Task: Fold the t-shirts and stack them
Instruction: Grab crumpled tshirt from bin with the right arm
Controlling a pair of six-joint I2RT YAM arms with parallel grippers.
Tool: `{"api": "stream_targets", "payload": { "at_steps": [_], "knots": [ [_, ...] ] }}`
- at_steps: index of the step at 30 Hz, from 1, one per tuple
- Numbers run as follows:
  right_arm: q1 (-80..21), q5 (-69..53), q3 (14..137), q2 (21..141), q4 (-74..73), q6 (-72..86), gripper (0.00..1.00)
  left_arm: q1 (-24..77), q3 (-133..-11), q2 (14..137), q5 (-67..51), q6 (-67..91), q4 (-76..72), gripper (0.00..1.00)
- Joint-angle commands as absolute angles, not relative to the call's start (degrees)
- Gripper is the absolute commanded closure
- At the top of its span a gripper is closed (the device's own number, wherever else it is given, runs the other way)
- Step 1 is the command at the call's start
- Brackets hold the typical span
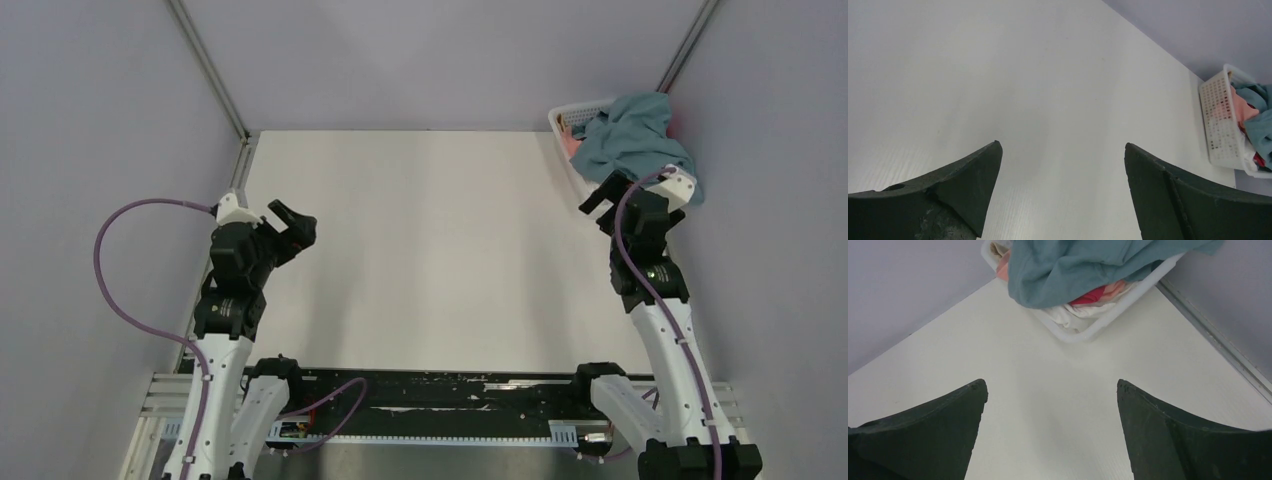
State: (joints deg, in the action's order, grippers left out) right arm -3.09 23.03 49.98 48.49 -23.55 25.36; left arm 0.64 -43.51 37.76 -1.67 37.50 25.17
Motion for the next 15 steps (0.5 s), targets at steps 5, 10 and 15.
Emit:
{"api": "stream_targets", "payload": {
  "at_steps": [5, 10, 15],
  "knots": [
    [-3.0, 29.5, 62.3, 59.0, -17.0, 12.5, 0.0, 0.4, -42.8, 37.2, 3.3, 37.4, 22.9, 0.0],
    [3.0, 30.0, 74.7, 74.9, -16.6, 10.0, 0.0, 0.4, -39.8, 34.3, 5.5, 38.9, 19.5, 0.0],
    [10.4, 24.0, 90.1, 94.0, -16.6, 11.2, 0.0, 0.4, -36.1, 31.0, 7.4, 39.7, 15.2, 0.0]
  ]
}}
